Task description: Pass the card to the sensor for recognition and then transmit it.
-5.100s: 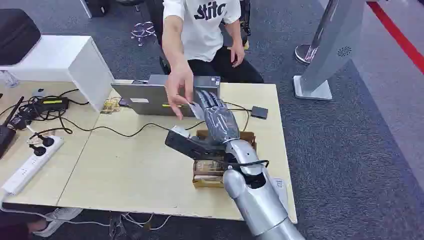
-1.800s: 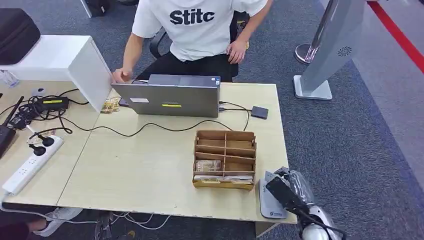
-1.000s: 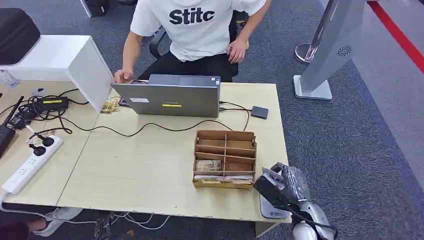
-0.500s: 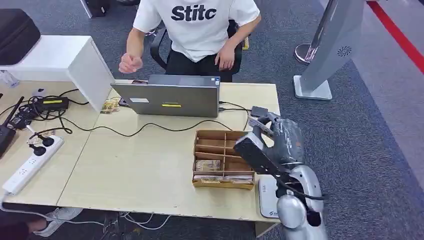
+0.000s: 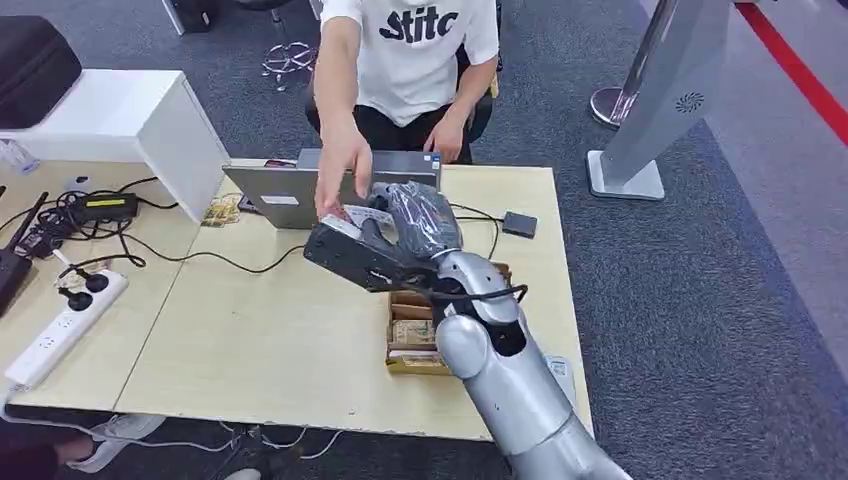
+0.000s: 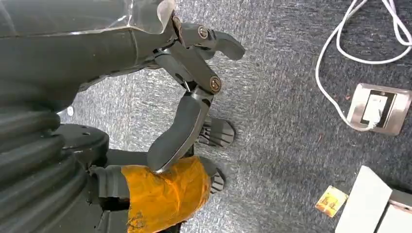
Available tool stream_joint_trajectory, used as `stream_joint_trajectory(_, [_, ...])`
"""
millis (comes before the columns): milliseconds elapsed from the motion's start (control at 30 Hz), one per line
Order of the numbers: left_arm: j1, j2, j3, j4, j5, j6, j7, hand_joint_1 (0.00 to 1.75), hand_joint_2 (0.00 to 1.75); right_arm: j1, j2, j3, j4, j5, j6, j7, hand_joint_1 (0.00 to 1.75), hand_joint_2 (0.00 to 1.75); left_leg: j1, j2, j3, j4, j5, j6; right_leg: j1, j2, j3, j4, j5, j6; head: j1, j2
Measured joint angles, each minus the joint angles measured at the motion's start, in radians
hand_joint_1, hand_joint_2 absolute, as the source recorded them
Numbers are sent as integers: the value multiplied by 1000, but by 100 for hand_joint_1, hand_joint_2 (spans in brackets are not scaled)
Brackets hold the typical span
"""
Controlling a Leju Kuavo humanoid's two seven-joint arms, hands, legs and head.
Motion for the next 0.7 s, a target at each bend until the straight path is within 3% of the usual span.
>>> stream_joint_trajectory(667, [-3, -3, 0, 6, -5, -5, 0, 0, 175, -76, 16, 3, 122, 2, -10, 21, 175, 175, 0, -1, -3, 0, -1, 0, 0, 0, -2, -1, 0, 0, 0, 0])
stream_joint_trajectory(700, [-3, -3, 0, 6, -6, -4, 0, 0, 175, -80, 16, 3, 127, 1, -13, 23, 47, 175, 0, -1, -3, 0, -1, 0, 0, 0, -2, -1, 0, 0, 0, 0])
